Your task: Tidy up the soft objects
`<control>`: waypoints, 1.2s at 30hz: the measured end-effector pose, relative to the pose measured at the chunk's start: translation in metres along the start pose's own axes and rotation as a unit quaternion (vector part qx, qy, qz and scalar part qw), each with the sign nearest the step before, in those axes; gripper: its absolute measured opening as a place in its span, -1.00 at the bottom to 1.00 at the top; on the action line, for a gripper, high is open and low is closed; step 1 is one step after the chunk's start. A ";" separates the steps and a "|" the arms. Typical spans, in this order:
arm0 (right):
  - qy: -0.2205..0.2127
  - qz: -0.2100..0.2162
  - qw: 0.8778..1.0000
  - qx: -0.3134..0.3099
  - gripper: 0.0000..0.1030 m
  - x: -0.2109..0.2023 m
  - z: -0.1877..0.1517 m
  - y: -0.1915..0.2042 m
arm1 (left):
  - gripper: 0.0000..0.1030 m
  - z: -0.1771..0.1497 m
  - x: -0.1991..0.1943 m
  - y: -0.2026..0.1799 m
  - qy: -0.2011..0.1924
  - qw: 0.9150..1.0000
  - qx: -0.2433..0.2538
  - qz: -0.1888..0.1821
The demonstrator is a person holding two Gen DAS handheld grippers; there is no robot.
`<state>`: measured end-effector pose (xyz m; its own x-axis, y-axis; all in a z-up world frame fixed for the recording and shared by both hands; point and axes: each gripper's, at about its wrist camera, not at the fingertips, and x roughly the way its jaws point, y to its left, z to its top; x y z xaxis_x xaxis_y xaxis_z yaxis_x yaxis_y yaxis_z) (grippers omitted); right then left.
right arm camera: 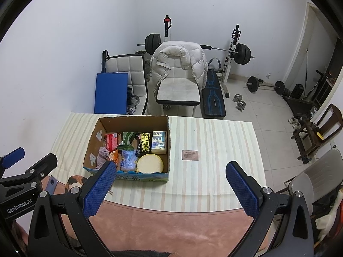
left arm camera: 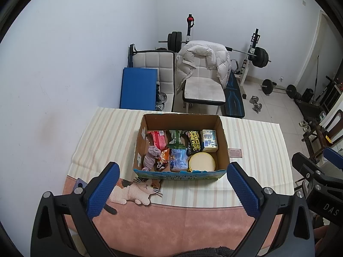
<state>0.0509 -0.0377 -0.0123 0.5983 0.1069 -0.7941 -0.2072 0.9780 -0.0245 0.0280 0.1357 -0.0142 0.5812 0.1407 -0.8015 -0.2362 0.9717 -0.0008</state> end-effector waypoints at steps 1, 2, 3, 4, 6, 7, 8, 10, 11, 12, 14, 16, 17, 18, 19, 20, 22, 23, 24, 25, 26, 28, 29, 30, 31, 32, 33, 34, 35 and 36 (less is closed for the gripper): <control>0.000 -0.001 1.000 0.000 1.00 0.000 0.000 0.001 | 0.99 0.000 0.000 0.000 0.000 1.000 0.000 0.000; 0.000 -0.002 1.000 0.000 1.00 0.001 -0.001 0.001 | 0.99 0.000 0.000 0.000 0.000 1.000 0.000 0.000; 0.000 -0.002 1.000 0.000 1.00 0.001 -0.002 0.001 | 0.99 0.000 0.000 0.000 0.000 1.000 0.000 0.001; 0.000 -0.001 1.000 0.001 1.00 0.001 -0.002 0.002 | 0.99 0.000 0.000 0.000 0.000 1.000 0.000 0.001; 0.000 -0.002 1.000 0.001 1.00 0.001 -0.002 0.002 | 0.99 0.000 0.000 0.000 0.000 1.000 0.000 -0.001; 0.000 -0.001 1.000 0.002 1.00 0.001 -0.002 0.002 | 0.99 0.000 0.000 0.000 0.001 1.000 0.000 0.000; 0.000 -0.002 1.000 0.002 1.00 0.001 -0.002 0.002 | 0.99 -0.001 0.000 0.000 0.001 1.000 0.000 0.000; 0.000 -0.003 1.000 0.002 1.00 0.002 -0.003 0.002 | 0.99 0.000 0.000 0.000 0.001 1.000 0.001 -0.001; 0.000 -0.003 1.000 0.002 1.00 0.002 -0.003 0.002 | 0.99 0.000 0.000 0.000 0.002 1.000 0.002 -0.001; 0.000 -0.003 1.000 0.002 1.00 0.002 -0.003 0.002 | 0.99 0.000 0.000 -0.001 0.001 1.000 0.002 0.000; 0.000 -0.003 1.000 0.001 1.00 0.002 -0.003 0.001 | 0.99 -0.001 0.000 -0.001 0.001 1.000 0.001 0.000; -0.001 -0.003 1.000 0.001 1.00 0.002 -0.003 0.001 | 0.99 0.000 0.000 -0.001 0.001 1.000 0.001 -0.002; 0.000 -0.003 1.000 0.001 1.00 0.002 -0.003 0.001 | 0.99 -0.001 0.000 -0.001 0.000 1.000 0.002 0.000; 0.000 -0.002 1.000 0.002 1.00 0.002 -0.003 0.001 | 0.99 -0.001 0.000 -0.001 0.001 1.000 0.003 -0.001; 0.000 -0.002 1.000 0.002 1.00 0.002 -0.004 0.001 | 0.99 0.000 0.000 -0.001 0.001 1.000 0.003 -0.001; 0.000 -0.003 1.000 0.000 1.00 0.002 -0.003 0.001 | 0.99 -0.001 0.000 -0.001 0.001 1.000 0.002 -0.001; 0.000 -0.001 1.000 0.002 1.00 0.002 -0.003 0.001 | 0.99 0.000 0.000 -0.001 0.001 1.000 0.003 0.000; 0.000 -0.002 1.000 0.003 1.00 0.002 -0.004 0.001 | 0.99 -0.001 -0.001 -0.001 0.000 1.000 0.002 -0.001; -0.001 -0.004 1.000 0.003 1.00 0.002 -0.005 0.001 | 0.99 -0.001 0.000 -0.001 0.000 1.000 0.002 -0.001; -0.001 -0.004 1.000 0.003 1.00 0.002 -0.005 0.000 | 0.99 -0.001 0.000 -0.001 0.001 1.000 0.003 -0.001; -0.001 -0.003 1.000 0.004 1.00 0.002 -0.005 0.000 | 0.99 -0.001 0.000 -0.001 0.001 1.000 0.002 -0.001; -0.002 -0.006 1.000 0.003 1.00 0.002 -0.006 0.000 | 0.99 0.000 0.000 -0.001 0.000 1.000 0.003 -0.001; -0.001 -0.004 1.000 0.003 1.00 0.003 -0.006 0.001 | 0.99 -0.001 0.001 -0.001 0.000 1.000 0.003 0.000; 0.000 -0.004 1.000 0.005 1.00 0.003 -0.006 0.001 | 0.99 -0.001 0.001 -0.001 0.000 1.000 0.004 0.000; -0.001 -0.005 1.000 0.005 1.00 0.003 -0.007 0.001 | 0.99 -0.002 0.001 -0.001 0.001 1.000 0.004 -0.002; -0.001 -0.006 1.000 0.003 1.00 0.004 -0.007 0.002 | 0.99 -0.001 0.002 -0.001 0.000 1.000 0.000 -0.001; 0.000 -0.005 1.000 0.005 1.00 0.004 -0.007 0.001 | 0.99 -0.001 0.002 -0.001 0.000 1.000 0.001 -0.001; 0.000 -0.004 1.000 0.007 1.00 0.004 -0.007 0.000 | 0.99 -0.001 0.002 -0.001 0.000 1.000 0.001 0.000; 0.000 -0.005 1.000 0.006 1.00 0.005 -0.007 0.000 | 0.99 -0.002 0.002 -0.001 -0.001 1.000 0.001 -0.001; 0.000 -0.006 1.000 0.005 1.00 0.004 -0.007 0.001 | 0.99 -0.002 0.002 -0.001 -0.001 1.000 0.001 -0.001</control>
<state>0.0483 -0.0377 -0.0198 0.6014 0.0948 -0.7933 -0.1915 0.9811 -0.0278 0.0279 0.1350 -0.0166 0.5837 0.1395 -0.7999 -0.2338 0.9723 -0.0010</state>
